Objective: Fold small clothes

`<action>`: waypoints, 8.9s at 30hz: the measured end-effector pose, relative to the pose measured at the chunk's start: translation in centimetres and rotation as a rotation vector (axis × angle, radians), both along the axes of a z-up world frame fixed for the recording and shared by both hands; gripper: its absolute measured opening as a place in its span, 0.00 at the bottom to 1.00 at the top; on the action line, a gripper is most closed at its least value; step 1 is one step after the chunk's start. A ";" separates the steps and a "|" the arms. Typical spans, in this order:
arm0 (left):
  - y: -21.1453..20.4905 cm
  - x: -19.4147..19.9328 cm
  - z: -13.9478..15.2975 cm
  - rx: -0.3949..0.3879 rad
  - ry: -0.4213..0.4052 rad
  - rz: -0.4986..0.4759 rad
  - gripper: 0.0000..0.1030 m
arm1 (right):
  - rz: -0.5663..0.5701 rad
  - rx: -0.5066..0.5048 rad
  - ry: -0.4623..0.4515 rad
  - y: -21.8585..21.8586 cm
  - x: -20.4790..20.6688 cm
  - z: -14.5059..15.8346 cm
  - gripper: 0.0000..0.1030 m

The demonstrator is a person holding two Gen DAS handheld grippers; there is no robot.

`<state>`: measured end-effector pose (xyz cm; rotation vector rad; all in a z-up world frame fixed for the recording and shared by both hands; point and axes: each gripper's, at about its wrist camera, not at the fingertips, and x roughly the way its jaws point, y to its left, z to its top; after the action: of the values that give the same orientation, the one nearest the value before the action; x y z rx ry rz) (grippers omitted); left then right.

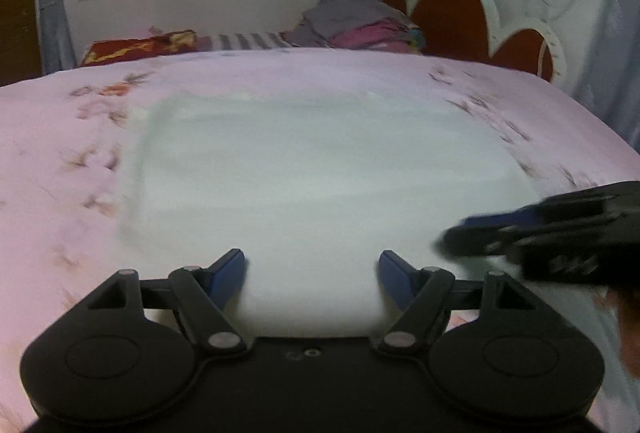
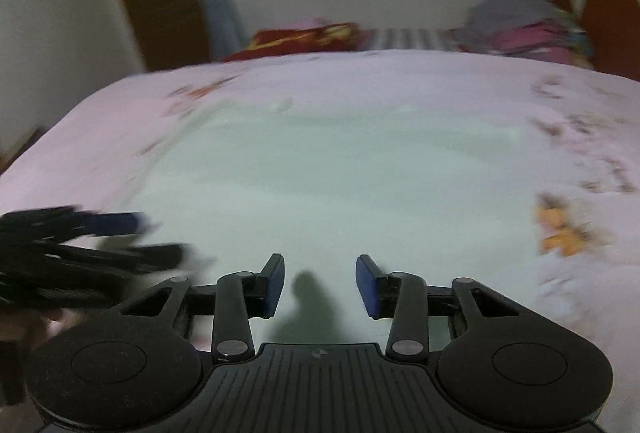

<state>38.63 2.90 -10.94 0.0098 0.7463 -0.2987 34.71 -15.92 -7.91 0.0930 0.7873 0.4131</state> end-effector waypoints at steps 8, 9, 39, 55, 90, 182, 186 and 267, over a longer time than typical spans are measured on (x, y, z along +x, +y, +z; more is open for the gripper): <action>0.3 -1.3 -0.4 -0.021 0.025 0.038 0.68 | 0.023 0.034 0.058 2.2 -1.7 -0.6 0.10; 0.3 -1.5 -0.6 -0.013 0.031 0.038 0.68 | 0.029 0.035 0.070 2.3 -1.5 -0.7 0.10; 5.3 -3.5 -0.3 0.010 0.013 0.180 0.72 | -0.304 -0.047 0.110 -9.9 -4.5 -1.0 0.10; 5.4 -3.2 -0.6 0.021 0.024 0.174 0.73 | -0.279 -0.029 0.092 -8.4 -4.5 -1.1 0.10; 9.2 -1.7 -5.0 -0.761 -0.040 0.639 0.34 | -0.144 0.139 0.017 -0.7 4.8 0.6 0.13; -8.0 14.6 2.1 -0.226 0.022 -0.250 0.36 | -0.233 0.024 0.032 -13.2 12.4 0.7 0.00; -8.7 12.7 -0.2 -0.228 0.065 -0.228 0.36 | -0.081 -0.018 0.032 -10.6 9.6 0.8 0.00; -3.5 6.9 -0.3 -0.226 0.143 0.210 0.88 | -0.323 0.141 0.116 -15.3 5.6 -1.5 0.45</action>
<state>45.52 -0.63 -11.26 -0.3053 0.8447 -0.1827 40.28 -31.20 -9.45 0.3738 0.8402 0.1572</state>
